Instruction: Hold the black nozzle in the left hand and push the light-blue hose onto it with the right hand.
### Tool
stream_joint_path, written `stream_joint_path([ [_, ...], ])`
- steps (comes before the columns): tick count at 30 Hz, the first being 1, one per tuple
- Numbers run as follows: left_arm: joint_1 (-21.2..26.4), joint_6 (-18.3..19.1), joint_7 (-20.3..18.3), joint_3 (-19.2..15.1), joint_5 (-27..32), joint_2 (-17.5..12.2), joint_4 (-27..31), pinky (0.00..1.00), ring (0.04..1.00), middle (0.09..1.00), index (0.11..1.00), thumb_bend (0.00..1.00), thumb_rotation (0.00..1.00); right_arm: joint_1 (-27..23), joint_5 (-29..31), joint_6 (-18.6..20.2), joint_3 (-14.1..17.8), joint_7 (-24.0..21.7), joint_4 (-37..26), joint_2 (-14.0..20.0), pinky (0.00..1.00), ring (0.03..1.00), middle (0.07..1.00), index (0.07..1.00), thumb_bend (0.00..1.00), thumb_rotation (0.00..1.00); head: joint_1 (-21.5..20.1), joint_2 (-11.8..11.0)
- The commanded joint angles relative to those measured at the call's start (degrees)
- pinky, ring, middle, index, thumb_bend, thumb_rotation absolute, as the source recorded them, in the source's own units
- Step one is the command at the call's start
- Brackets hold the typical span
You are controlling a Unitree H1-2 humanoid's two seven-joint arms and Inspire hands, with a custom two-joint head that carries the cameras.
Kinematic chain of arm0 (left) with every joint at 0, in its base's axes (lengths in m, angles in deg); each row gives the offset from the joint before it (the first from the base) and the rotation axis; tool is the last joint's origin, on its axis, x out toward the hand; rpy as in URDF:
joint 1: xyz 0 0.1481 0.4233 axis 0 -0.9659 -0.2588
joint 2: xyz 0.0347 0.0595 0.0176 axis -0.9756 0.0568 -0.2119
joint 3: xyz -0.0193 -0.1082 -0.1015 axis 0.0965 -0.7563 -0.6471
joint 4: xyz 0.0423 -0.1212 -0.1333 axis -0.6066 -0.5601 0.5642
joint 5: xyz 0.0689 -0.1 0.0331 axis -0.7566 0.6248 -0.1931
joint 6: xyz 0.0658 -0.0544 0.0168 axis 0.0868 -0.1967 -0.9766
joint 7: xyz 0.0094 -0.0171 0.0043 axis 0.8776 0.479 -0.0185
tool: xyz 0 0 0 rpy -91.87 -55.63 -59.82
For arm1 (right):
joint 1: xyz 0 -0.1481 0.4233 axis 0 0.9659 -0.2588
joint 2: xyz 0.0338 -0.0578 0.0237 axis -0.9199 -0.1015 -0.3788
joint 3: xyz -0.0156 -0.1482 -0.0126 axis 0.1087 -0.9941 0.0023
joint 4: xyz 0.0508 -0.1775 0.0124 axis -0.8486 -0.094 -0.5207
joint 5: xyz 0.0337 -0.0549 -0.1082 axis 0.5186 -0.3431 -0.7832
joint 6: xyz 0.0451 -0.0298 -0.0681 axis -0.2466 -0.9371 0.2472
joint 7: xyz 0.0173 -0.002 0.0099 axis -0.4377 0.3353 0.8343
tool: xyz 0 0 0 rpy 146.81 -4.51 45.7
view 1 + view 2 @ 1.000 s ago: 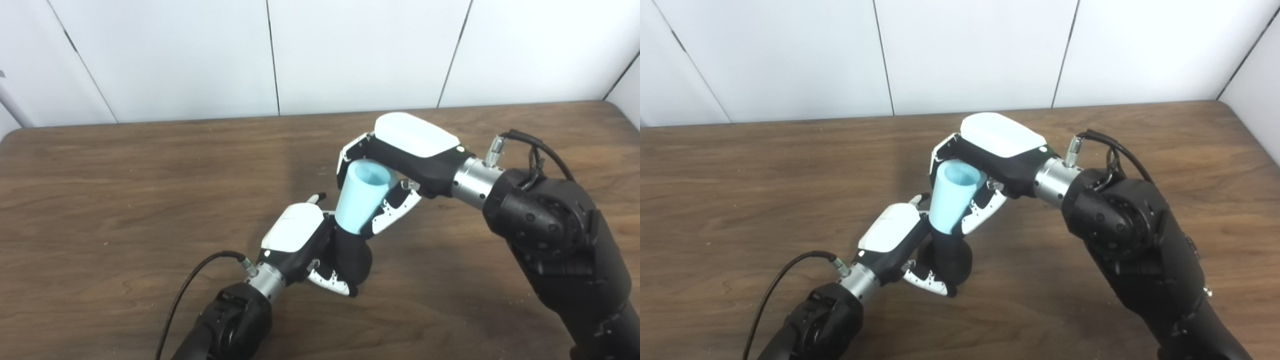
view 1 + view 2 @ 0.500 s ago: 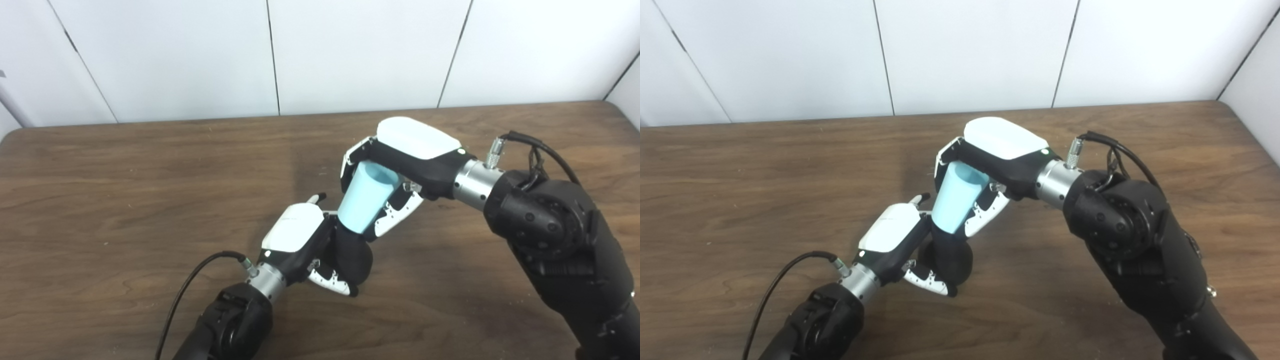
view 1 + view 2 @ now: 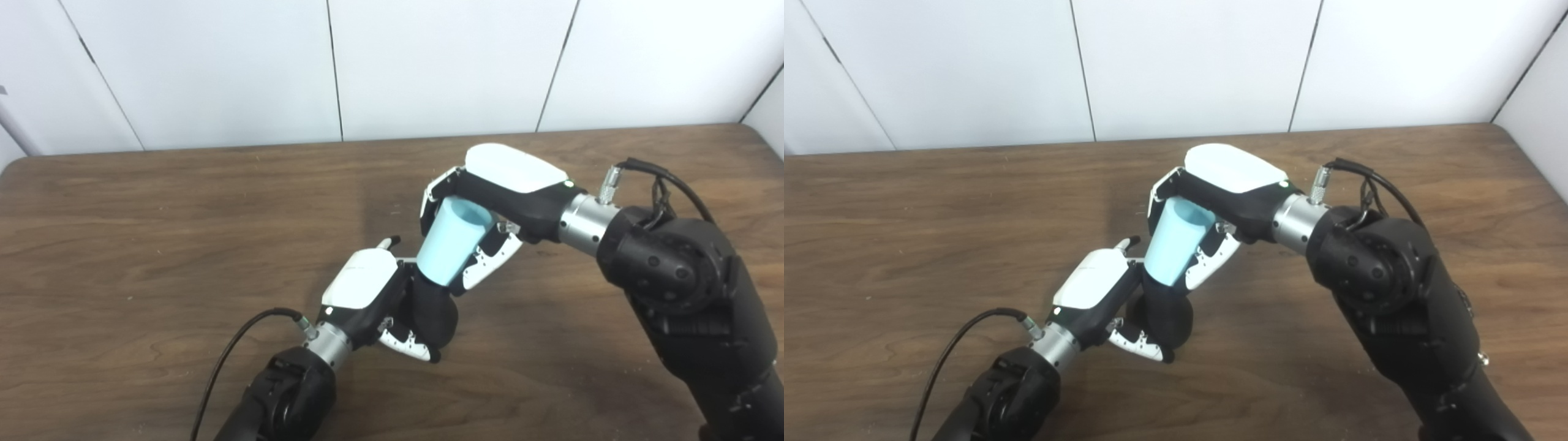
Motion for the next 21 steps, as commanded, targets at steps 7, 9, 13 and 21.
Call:
stream_joint_path([
  [7,-1.6,1.4,-3.5,1.7,-0.6,-0.2,-5.1,1.0,0.651,0.461,0.493,0.52,0.0,-3.3,0.0,0.2,3.8,-0.4,-2.0,-0.6,0.3,0.417,0.508,0.501,0.5,0.0,0.1,0.0],
  [9,-1.6,1.4,-3.5,1.6,-0.6,-0.2,-5.2,1.0,0.655,0.462,0.493,0.52,0.0,-3.1,-0.3,0.1,3.8,0.2,-2.1,-0.6,0.29,0.415,0.508,0.501,0.5,0.0,-0.2,-0.2],
  [13,-1.6,1.2,-3.3,1.5,-0.3,-0.3,-5.4,1.0,0.661,0.483,0.487,0.52,0.0,-2.1,-0.7,0.1,3.4,0.7,-1.9,-0.7,0.29,0.416,0.509,0.502,0.5,0.0,0.1,-0.3],
  [21,-1.5,1.6,-3.7,1.3,0.2,-0.2,-5.0,1.0,0.664,0.493,0.483,0.52,0.0,0.1,-1.6,0.1,2.0,0.8,-1.0,-0.8,0.29,0.42,0.513,0.508,0.5,0.0,0.0,-0.1],
])
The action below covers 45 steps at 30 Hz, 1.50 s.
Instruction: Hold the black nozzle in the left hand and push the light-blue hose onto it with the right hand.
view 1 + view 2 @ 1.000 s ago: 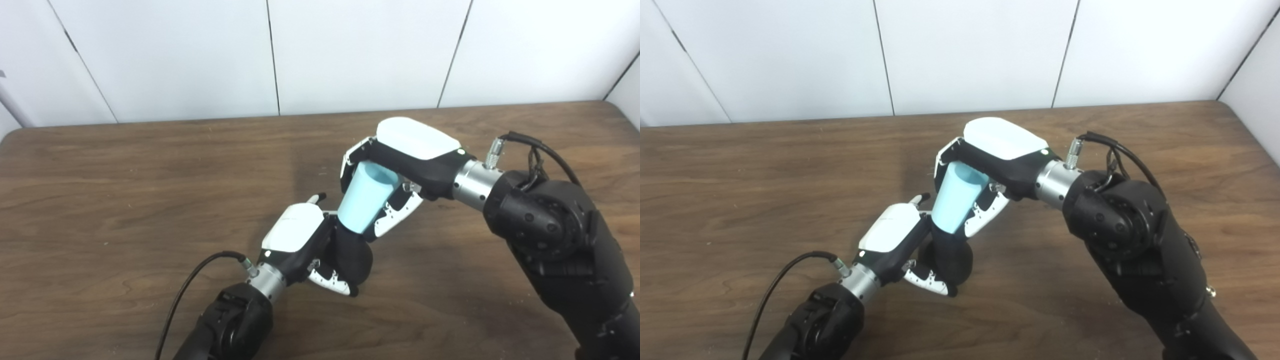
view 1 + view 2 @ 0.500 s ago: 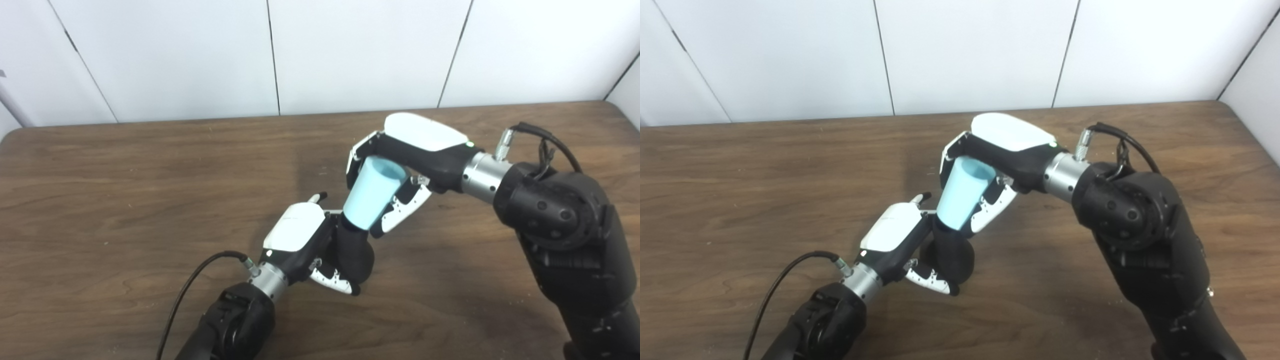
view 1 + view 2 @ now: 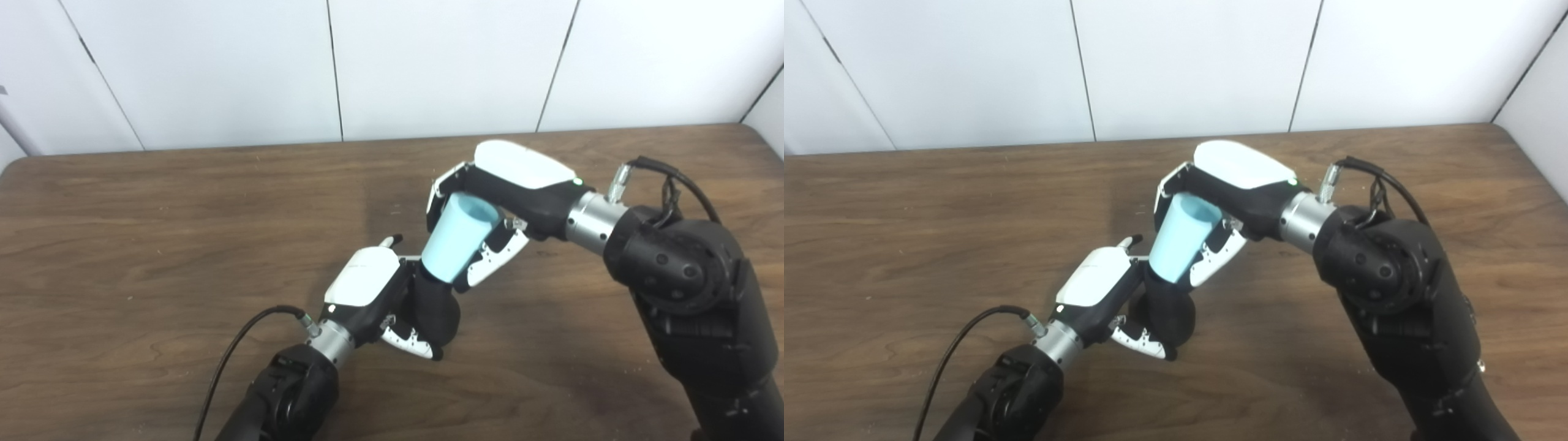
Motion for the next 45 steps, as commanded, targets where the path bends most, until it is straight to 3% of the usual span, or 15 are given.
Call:
stream_joint_path([
  [1,-2.0,1.8,-3.9,1.4,-0.4,-0.6,-4.0,1.0,0.664,0.493,0.483,0.52,0.0,-1.1,-0.6,0.1,0.2,0.8,-0.6,0.3,0.29,0.421,0.513,0.508,0.5,0.0,-0.2,0.1],
  [16,-1.9,1.9,-3.5,1.7,-0.7,0.2,-4.8,1.0,0.664,0.496,0.481,0.52,0.0,-0.6,0.2,0.2,-0.2,-1.0,0.0,0.8,0.3,0.423,0.517,0.504,0.5,0.0,0.1,-0.1],
  [25,-2.0,1.1,-2.7,1.7,-0.2,0.5,-5.1,1.0,0.665,0.485,0.485,0.52,0.0,-3.2,-1.7,0.2,1.7,-3.4,-2.4,-1.9,0.3,0.42,0.515,0.498,0.5,0.0,0.0,0.0],
  [36,-2.2,0.6,-2.3,1.7,0.3,0.3,-5.2,1.0,0.655,0.459,0.493,0.52,0.0,-3.2,-2.1,0.1,1.6,-0.8,-2.6,-4.2,0.3,0.426,0.517,0.502,0.5,0.0,0.1,0.2],
  [45,-2.3,1.2,-2.5,2.1,-0.3,0.3,-4.7,1.0,0.66,0.478,0.487,0.52,0.0,-1.4,-1.9,-0.7,0.2,0.4,-1.3,-3.0,0.3,0.429,0.52,0.503,0.5,0.0,0.1,0.9],
])
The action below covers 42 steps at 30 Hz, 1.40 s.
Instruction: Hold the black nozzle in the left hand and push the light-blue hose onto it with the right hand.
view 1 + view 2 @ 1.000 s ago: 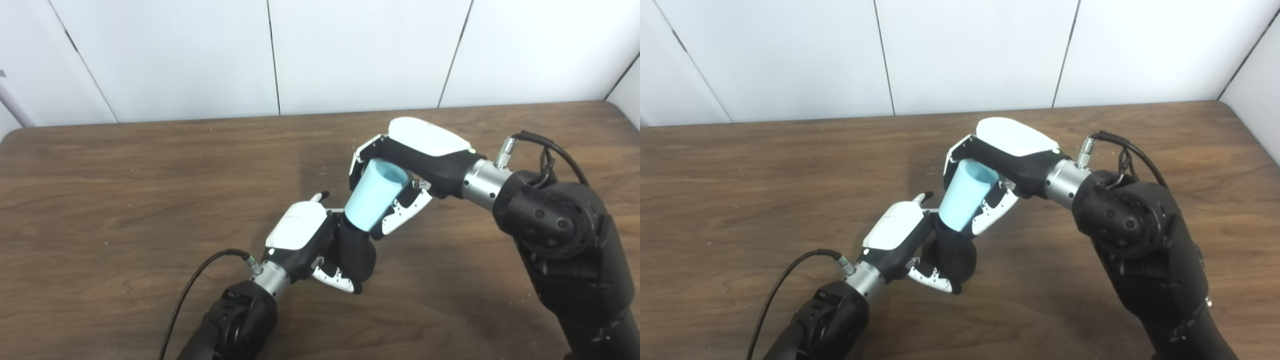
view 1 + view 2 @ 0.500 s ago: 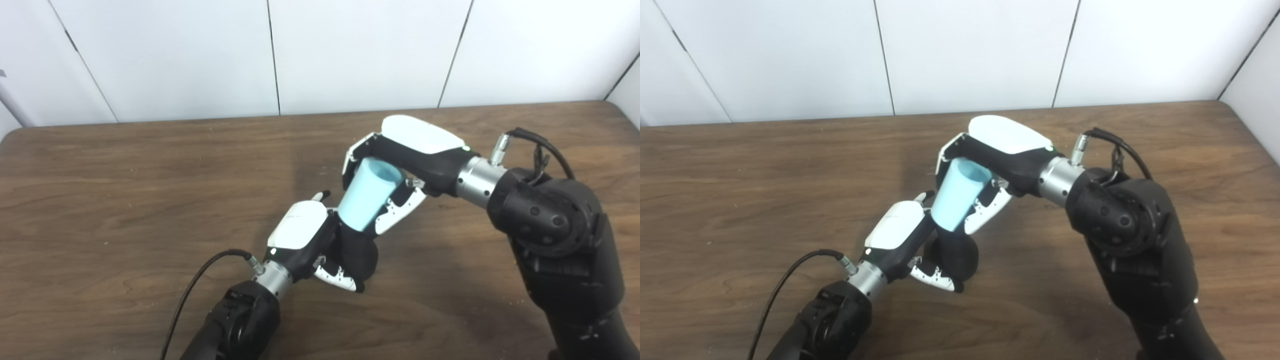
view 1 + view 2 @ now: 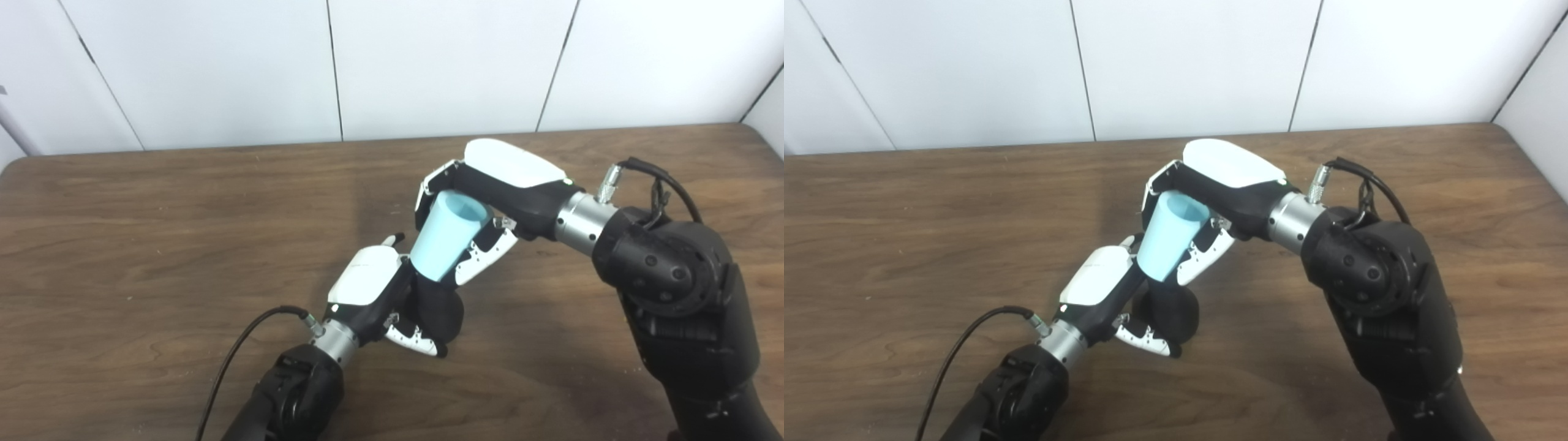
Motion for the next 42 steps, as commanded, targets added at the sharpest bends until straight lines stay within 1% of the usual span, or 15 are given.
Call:
stream_joint_path([
  [1,-2.2,1.4,-4.2,2.0,-0.6,-0.8,-3.4,1.0,0.66,0.479,0.487,0.52,0.0,-0.7,0.0,-0.6,-0.5,1.8,-0.6,0.6,0.3,0.429,0.52,0.503,0.5,0.0,-0.2,0.4],
  [4,-2.3,1.6,-4.4,1.9,-0.6,-0.9,-3.1,1.0,0.661,0.475,0.488,0.52,0.0,-0.2,-0.5,-0.7,-2.0,1.4,-0.2,1.4,0.3,0.428,0.521,0.504,0.5,0.0,-0.2,0.5],
  [9,-2.4,1.8,-4.7,1.8,-0.5,-0.9,-2.6,1.0,0.66,0.475,0.489,0.52,0.0,0.1,-1.5,-0.7,-5.3,-0.4,-0.7,2.9,0.3,0.426,0.523,0.506,0.5,0.0,-0.3,0.8],
  [11,-2.5,1.9,-4.8,1.8,-0.6,-1.0,-2.4,1.0,0.663,0.488,0.483,0.52,0.0,-0.1,-1.6,-0.7,-6.6,-1.2,-0.7,3.4,0.3,0.426,0.522,0.505,0.5,0.0,-0.4,0.9],
  [20,-2.6,2.1,-5.3,1.8,-0.5,-1.2,-1.8,1.0,0.667,0.487,0.485,0.52,0.0,-2.9,-1.1,-0.2,-11.5,-4.8,-0.2,5.8,0.3,0.427,0.524,0.49,0.5,0.0,-0.6,1.2],
  [22,-2.6,2.2,-5.3,1.8,-0.6,-1.1,-1.8,1.0,0.666,0.49,0.484,0.52,0.0,-3.9,-1.1,-0.1,-12.4,-5.6,-0.3,5.9,0.31,0.423,0.506,0.472,0.5,0.0,-0.5,1.2],
  [27,-2.5,2.0,-5.3,1.8,-0.5,-1.0,-2.1,1.0,0.666,0.491,0.483,0.52,0.0,-4.6,-0.7,-0.3,-13.4,-5.7,0.0,5.4,0.31,0.417,0.496,0.461,0.5,0.0,-0.6,1.1],
  [30,-2.4,2.0,-5.4,1.7,-0.4,-1.1,-2.2,1.0,0.666,0.491,0.483,0.52,0.0,-4.8,-0.7,-0.5,-13.8,-5.5,0.2,5.2,0.3,0.411,0.504,0.495,0.5,0.0,-0.5,1.1],
  [34,-2.3,2.2,-5.6,1.7,-0.4,-1.1,-2.0,1.0,0.666,0.493,0.482,0.52,0.0,-4.8,-1.2,-0.9,-14.3,-5.3,0.3,5.4,0.29,0.407,0.506,0.503,0.5,0.0,-0.5,1.2],
  [42,-2.3,2.5,-5.7,1.7,-0.5,-1.0,-1.8,1.0,0.667,0.49,0.483,0.52,0.0,-3.2,-5.0,-2.6,-16.1,-4.8,0.0,6.2,0.31,0.407,0.509,0.489,0.5,0.0,-0.2,1.4],
])
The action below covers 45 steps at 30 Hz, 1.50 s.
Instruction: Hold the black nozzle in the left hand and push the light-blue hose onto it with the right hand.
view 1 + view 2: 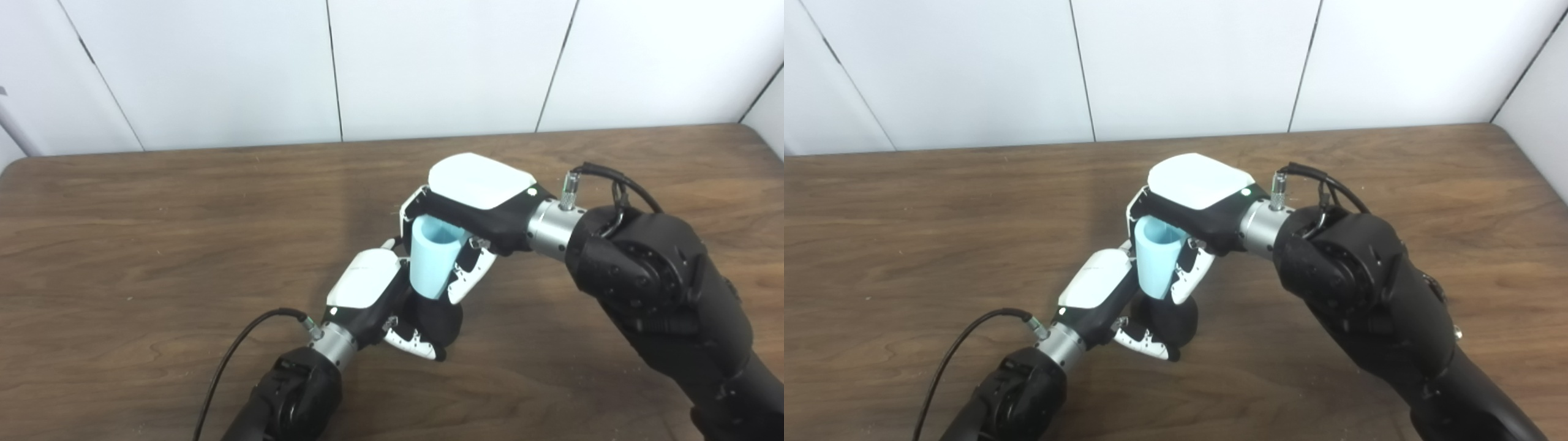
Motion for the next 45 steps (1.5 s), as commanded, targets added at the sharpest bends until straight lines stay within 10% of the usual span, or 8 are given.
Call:
stream_joint_path([
  [1,-1.8,2.2,-5.0,1.7,-0.4,-0.7,-2.7,1.0,0.666,0.486,0.485,0.52,0.0,2.0,0.3,-2.4,-2.3,-2.8,0.1,1.0,0.31,0.405,0.509,0.486,0.5,0.0,0.0,0.0],
  [9,-1.8,2.3,-5.1,1.7,-0.6,-0.7,-2.6,1.0,0.664,0.486,0.485,0.52,0.0,3.4,-0.5,-3.3,-1.7,-2.4,-0.2,1.1,0.28,0.38,0.505,0.544,0.49,0.0,0.0,0.3],
  [13,-1.9,2.4,-5.3,1.6,-0.5,-0.6,-2.1,1.0,0.665,0.493,0.482,0.52,0.0,3.9,-0.7,-3.1,-1.1,-2.4,-2.3,0.8,0.05,0.112,0.471,0.491,0.53,0.0,0.2,0.3],
  [16,-2.0,2.3,-5.2,1.6,-0.6,-0.6,-1.9,1.0,0.666,0.498,0.479,0.52,0.0,4.0,-0.7,-3.4,-0.8,-2.6,-3.2,0.8,0.42,0.537,0.671,0.642,0.8,0.0,0.2,0.4],
  [19,-2.1,2.2,-5.1,1.5,-0.5,-0.5,-2.2,1.0,0.666,0.497,0.479,0.52,0.0,3.6,-0.9,-4.2,-0.7,-2.9,-3.9,1.2,0.69,0.705,0.749,0.739,0.88,0.0,0.2,0.5],
  [34,-2.5,3.3,-5.3,1.5,-1.0,-0.1,-1.9,1.0,0.682,0.525,0.46,0.52,0.0,2.3,-0.1,-7.7,6.5,0.6,-8.5,-1.1,0.8,0.936,0.959,0.906,1.0,0.38,0.3,0.5],
  [40,-2.5,3.1,-5.5,1.4,-0.2,-0.1,-2.1,1.0,0.685,0.508,0.471,0.52,0.0,4.0,0.8,-11.0,10.5,5.8,-8.0,-2.7,0.83,0.978,0.992,0.91,0.88,0.7,0.5,0.4],
  [45,-2.5,2.8,-5.4,1.4,-0.2,-0.5,-2.2,1.0,0.672,0.485,0.485,0.52,0.0,5.0,1.4,-11.1,13.3,6.5,-8.5,-2.9,0.88,0.995,1.0,0.916,0.82,0.75,0.2,0.4],
])
